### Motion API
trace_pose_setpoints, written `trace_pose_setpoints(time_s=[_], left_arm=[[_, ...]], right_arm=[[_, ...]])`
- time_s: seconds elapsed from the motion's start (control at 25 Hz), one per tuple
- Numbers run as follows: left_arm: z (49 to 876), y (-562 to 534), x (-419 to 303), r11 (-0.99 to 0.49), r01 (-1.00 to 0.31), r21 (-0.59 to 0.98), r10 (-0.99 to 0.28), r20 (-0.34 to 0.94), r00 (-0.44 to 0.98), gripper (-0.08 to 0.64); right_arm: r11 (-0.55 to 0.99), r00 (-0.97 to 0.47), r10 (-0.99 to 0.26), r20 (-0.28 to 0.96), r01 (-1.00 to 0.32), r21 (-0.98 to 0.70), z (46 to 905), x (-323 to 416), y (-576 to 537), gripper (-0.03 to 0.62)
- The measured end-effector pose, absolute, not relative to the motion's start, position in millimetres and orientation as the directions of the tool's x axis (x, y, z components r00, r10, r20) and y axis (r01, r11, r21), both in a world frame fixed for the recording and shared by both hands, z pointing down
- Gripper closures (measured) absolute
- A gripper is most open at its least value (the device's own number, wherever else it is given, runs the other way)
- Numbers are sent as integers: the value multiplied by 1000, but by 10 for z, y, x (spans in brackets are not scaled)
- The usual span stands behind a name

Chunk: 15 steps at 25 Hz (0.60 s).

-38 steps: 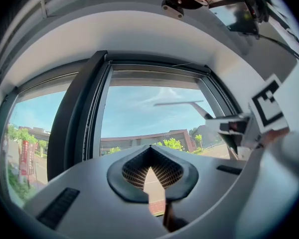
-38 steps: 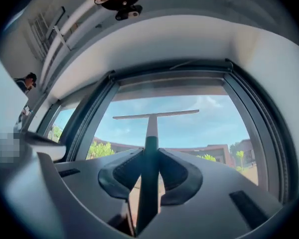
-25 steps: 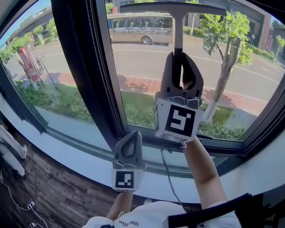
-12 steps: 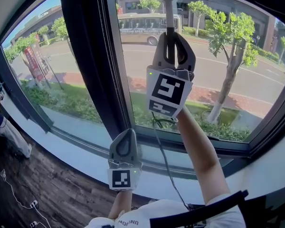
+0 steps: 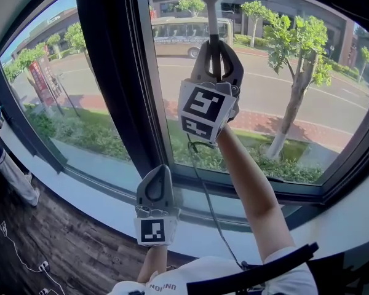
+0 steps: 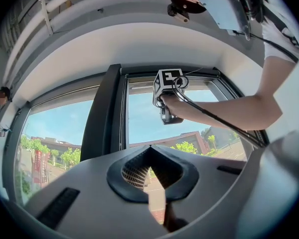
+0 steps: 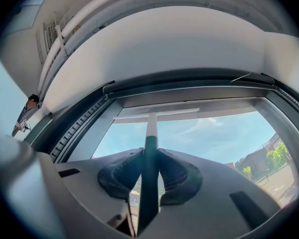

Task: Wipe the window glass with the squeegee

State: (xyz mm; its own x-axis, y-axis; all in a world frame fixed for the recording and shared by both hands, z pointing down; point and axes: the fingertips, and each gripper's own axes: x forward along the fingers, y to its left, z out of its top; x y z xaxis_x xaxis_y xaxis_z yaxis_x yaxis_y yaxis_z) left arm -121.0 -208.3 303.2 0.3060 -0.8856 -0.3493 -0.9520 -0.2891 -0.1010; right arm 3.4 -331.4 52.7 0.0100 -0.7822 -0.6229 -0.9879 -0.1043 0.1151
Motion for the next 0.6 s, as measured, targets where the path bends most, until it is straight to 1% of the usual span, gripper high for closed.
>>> trace_pose_setpoints(time_s=[0.6], left_arm=[[3070, -2081, -1289, -274, -956, -103, -894, -339, 293, 565]], right_arm=[[-120, 41, -801, -597, -988, 93, 929, 2, -3396, 495]])
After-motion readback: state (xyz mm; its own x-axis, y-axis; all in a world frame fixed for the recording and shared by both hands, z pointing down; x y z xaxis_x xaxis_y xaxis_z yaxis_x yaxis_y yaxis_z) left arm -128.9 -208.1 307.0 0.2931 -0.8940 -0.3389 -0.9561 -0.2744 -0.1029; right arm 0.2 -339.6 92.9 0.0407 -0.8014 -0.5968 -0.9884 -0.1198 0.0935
